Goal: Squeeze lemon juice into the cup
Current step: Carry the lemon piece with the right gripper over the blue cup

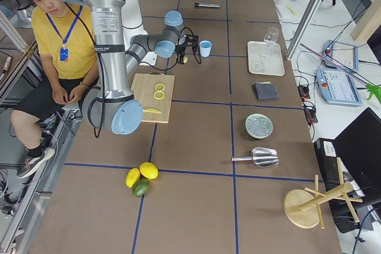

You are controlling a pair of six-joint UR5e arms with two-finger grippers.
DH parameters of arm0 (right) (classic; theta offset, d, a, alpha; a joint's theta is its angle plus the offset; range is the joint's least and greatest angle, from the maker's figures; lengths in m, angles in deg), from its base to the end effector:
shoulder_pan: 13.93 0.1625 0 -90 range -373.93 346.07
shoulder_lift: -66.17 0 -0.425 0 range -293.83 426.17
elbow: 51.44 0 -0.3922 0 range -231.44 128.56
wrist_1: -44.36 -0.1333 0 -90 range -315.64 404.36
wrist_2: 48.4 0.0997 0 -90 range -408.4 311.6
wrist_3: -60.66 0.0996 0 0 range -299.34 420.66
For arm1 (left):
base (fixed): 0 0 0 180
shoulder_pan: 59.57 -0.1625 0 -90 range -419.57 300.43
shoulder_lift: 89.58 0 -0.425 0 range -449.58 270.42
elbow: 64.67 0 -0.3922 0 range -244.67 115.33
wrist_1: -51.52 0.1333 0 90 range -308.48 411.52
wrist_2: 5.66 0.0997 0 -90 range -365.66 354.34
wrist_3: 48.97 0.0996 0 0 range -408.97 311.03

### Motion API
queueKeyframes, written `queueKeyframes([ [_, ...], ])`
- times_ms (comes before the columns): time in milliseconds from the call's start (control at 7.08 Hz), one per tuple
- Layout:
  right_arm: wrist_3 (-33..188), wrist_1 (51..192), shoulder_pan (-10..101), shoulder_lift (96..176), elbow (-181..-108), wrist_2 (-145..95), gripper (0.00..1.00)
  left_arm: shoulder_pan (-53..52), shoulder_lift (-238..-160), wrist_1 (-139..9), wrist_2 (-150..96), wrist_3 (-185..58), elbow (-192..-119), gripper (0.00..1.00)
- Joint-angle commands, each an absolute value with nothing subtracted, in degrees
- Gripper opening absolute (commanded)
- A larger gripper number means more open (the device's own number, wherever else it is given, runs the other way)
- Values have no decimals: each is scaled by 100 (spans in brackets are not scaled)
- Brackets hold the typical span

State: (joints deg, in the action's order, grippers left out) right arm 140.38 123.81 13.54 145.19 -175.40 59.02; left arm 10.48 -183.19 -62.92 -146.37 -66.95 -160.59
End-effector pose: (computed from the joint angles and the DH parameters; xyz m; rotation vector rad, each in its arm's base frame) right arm -0.3900 -0.3194 0.2744 0.0460 -0.9994 0.1274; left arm 0.1285 -0.5188 0.5183 0.2445 0.9923 0.2935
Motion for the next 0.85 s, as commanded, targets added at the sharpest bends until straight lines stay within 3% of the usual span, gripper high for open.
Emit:
queueKeyframes([
  [0, 14256, 13171, 1569, 12846, -16575, 5971, 11, 1048, -18318, -6292, -14637, -6690, -16047, 100],
  [424, 14626, 13102, 1604, 11429, -15054, 5936, 12, 1048, -18318, -6301, -14637, -6725, -16055, 100],
  [707, 14723, 12341, 1604, 11231, -14357, 5892, 13, 1048, -18318, -6301, -14629, -6725, -16039, 100],
])
